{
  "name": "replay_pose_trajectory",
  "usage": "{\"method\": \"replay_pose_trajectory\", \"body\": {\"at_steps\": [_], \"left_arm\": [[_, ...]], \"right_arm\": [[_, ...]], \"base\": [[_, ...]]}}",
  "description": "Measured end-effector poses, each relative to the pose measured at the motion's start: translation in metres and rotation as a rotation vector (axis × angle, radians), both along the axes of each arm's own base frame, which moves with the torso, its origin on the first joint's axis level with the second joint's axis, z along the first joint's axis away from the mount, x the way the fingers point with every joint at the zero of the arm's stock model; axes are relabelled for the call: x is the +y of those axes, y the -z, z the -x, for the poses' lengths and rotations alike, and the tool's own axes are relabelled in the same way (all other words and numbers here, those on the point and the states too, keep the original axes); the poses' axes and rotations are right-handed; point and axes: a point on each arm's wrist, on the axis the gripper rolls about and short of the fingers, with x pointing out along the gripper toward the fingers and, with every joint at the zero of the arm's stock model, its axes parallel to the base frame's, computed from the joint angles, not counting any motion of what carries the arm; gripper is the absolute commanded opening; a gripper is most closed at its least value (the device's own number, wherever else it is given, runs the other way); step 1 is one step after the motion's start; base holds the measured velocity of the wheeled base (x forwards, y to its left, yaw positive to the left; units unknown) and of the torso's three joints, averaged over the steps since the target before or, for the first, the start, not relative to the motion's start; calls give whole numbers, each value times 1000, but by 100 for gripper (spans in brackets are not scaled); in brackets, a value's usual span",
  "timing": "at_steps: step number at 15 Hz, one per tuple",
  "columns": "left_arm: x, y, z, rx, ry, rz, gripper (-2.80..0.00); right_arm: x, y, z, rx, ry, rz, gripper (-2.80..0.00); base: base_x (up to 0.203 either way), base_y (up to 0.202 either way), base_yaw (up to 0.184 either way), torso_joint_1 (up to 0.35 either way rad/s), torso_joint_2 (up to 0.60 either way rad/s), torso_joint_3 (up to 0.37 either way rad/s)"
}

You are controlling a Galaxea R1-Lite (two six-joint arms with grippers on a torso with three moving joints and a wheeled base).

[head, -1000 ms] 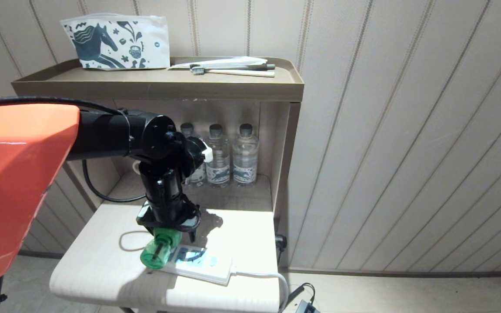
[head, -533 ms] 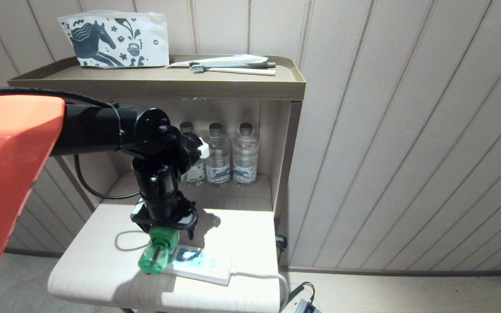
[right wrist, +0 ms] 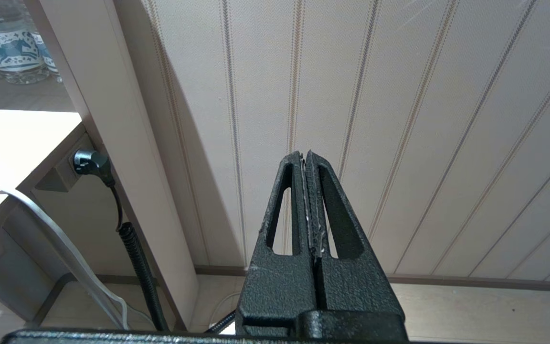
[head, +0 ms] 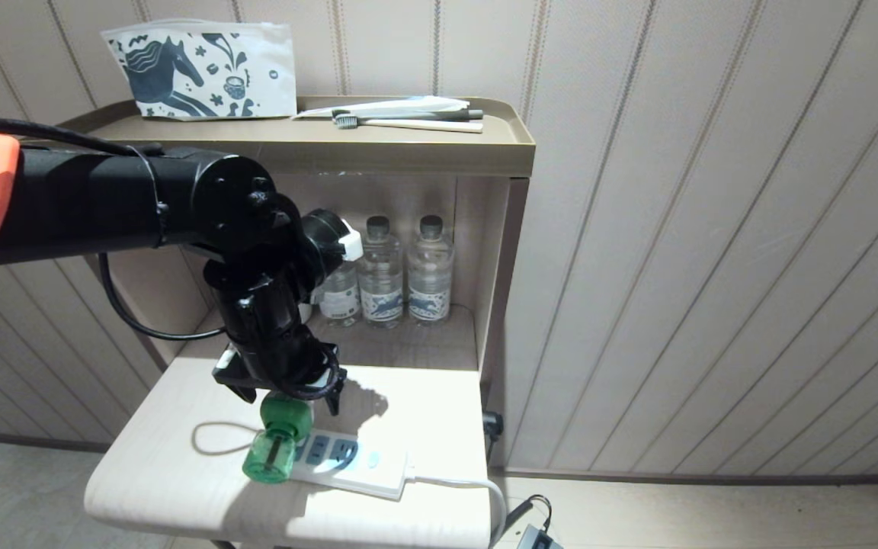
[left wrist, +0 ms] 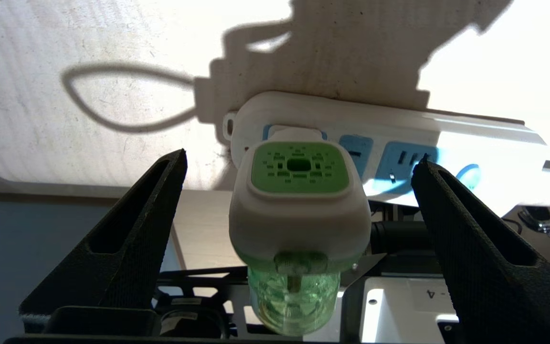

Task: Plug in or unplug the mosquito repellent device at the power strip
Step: Insert the plug into the socket, then hold the socket with your right hand and unplug it with your left hand

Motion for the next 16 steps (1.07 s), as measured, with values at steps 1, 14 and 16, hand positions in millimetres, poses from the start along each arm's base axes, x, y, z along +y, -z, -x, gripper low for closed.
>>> {"method": "replay_pose_trajectory", "body": {"at_steps": [1,14,16], "left_arm": [[1,-7,5,-16,5,11,0],[88,-134,153,-400,19,282,-280],[119,-145,194,-512,-27,323,-280]], "right_arm": [[0,0,0,0,0,0,-280],[0,0,0,0,0,1,-280],[0,0,0,0,0,1,-280]], "base": [[0,0,0,0,0,0],[0,0,0,0,0,0],[0,0,0,0,0,0]]}}
